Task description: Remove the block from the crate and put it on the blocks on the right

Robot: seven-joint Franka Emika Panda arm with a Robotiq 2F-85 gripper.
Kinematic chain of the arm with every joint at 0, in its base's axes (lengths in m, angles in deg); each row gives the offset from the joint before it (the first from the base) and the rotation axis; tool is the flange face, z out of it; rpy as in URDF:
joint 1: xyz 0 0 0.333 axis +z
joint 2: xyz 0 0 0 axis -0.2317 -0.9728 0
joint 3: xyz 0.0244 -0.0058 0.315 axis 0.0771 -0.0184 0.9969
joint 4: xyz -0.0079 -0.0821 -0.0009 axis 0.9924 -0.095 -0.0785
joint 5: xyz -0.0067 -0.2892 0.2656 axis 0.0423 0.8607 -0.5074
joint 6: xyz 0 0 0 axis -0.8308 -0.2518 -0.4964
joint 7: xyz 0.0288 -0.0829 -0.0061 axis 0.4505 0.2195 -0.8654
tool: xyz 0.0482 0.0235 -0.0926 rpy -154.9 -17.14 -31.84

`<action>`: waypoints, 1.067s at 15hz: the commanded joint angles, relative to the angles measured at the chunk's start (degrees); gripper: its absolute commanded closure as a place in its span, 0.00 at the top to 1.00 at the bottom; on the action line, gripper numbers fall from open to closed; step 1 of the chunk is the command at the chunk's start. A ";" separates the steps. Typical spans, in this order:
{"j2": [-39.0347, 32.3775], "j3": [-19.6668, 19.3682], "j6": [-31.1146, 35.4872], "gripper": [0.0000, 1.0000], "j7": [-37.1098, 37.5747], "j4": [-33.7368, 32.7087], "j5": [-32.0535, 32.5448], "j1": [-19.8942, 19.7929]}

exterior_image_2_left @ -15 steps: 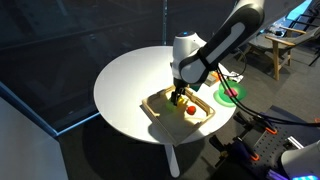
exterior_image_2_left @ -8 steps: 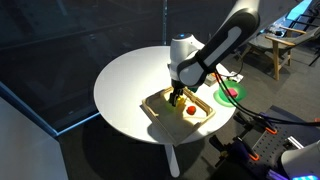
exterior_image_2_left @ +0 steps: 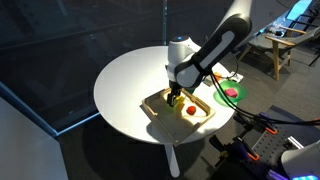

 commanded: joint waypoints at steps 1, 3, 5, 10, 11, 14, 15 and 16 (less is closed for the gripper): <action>-1.72 -0.55 0.26 1.00 1.04 -2.42 1.55 0.82; -2.12 -0.54 0.11 1.00 1.09 -3.05 1.67 1.04; -2.37 -0.55 0.08 1.00 1.21 -3.57 1.77 1.35; -2.52 -0.64 0.05 1.00 1.38 -3.61 1.82 1.96; -2.51 -0.62 0.08 1.00 1.33 -3.53 1.80 1.99; -2.62 -0.74 0.05 1.00 1.35 -3.46 1.83 1.99; -2.68 -0.79 0.04 1.00 1.37 -3.47 1.82 1.97; -2.78 -0.88 0.02 1.00 1.38 -3.51 1.82 1.93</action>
